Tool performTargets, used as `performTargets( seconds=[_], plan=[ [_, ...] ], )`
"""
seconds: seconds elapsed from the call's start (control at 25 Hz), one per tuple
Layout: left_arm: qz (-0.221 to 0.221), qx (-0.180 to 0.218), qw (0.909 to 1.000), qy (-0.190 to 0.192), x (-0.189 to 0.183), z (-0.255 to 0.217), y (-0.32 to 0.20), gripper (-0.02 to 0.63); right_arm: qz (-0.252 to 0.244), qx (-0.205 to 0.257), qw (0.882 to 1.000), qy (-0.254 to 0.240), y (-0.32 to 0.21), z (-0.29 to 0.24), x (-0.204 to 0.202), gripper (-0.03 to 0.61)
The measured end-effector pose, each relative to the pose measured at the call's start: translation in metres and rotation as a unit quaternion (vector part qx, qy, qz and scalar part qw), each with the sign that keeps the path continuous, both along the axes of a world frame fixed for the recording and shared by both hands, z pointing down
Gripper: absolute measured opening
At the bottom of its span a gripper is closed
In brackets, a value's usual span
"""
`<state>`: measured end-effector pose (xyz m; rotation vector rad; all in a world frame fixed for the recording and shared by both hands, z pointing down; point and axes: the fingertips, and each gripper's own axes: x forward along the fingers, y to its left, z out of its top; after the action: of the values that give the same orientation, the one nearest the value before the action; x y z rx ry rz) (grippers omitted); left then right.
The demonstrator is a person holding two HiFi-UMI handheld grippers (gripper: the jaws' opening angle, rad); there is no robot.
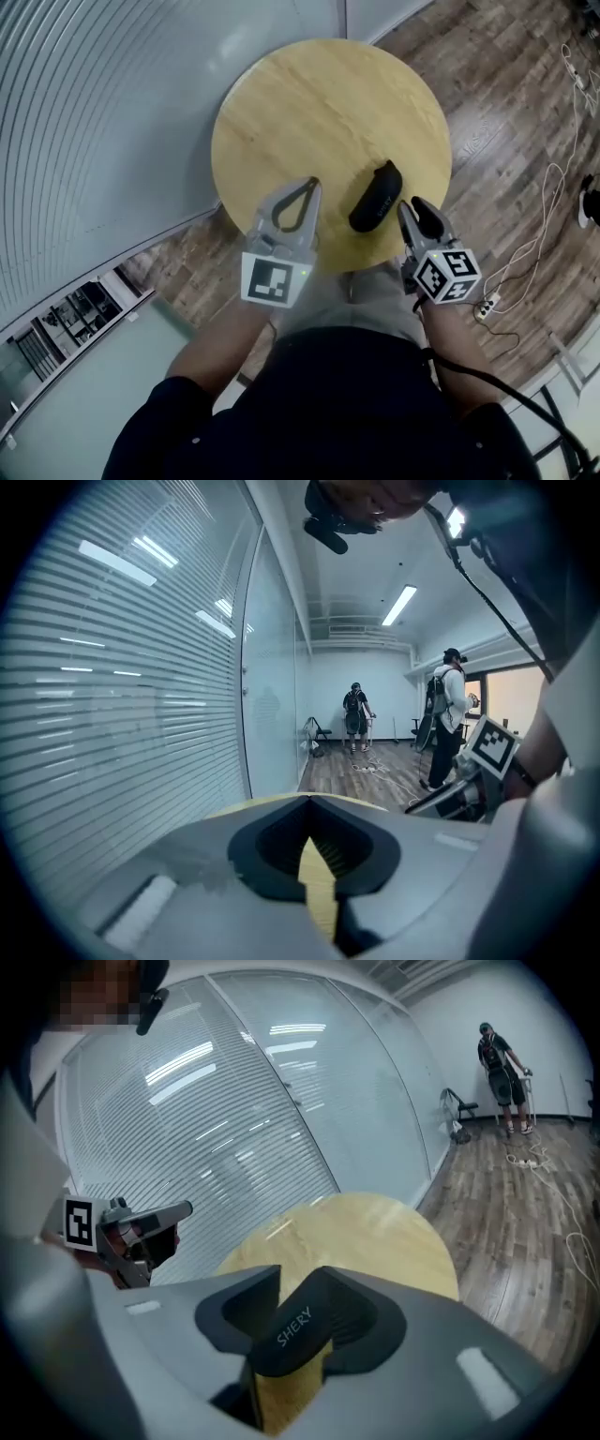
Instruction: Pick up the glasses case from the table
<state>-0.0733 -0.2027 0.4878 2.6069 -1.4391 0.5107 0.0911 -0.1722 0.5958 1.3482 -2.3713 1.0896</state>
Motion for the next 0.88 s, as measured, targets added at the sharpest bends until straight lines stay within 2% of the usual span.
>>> performTargets(
  seconds=[0.04,0.12,0.24,0.48,0.76,0.88],
  plan=[
    [0.004,-0.004,1.0000,-0.007,0.000,0.009,-0.007,0.005,-0.003,-0.015,1.000,-0.004,-0.004,0.015,-0.006,0.181],
    [0.021,-0.008,0.9994,-0.028,0.002,0.026,-0.022,0.005,-0.001,-0.032,0.999,-0.002,-0.018,0.040,-0.013,0.280],
    [0.040,-0.017,0.9981,-0.042,0.013,0.043,-0.027,0.005,0.002,-0.044,0.999,-0.001,-0.031,0.063,-0.015,0.335],
    [0.046,-0.042,0.9974,-0.037,0.024,0.063,-0.023,0.005,-0.004,-0.078,0.997,-0.029,-0.043,0.092,-0.024,0.354],
    [0.021,-0.051,0.9979,-0.034,0.011,0.070,-0.030,0.005,-0.037,-0.099,0.992,-0.071,-0.062,0.096,-0.060,0.354],
    [0.011,-0.056,0.9979,-0.031,0.005,0.071,-0.035,0.005,-0.066,-0.111,0.988,-0.083,-0.067,0.097,-0.081,0.356]
  ],
)
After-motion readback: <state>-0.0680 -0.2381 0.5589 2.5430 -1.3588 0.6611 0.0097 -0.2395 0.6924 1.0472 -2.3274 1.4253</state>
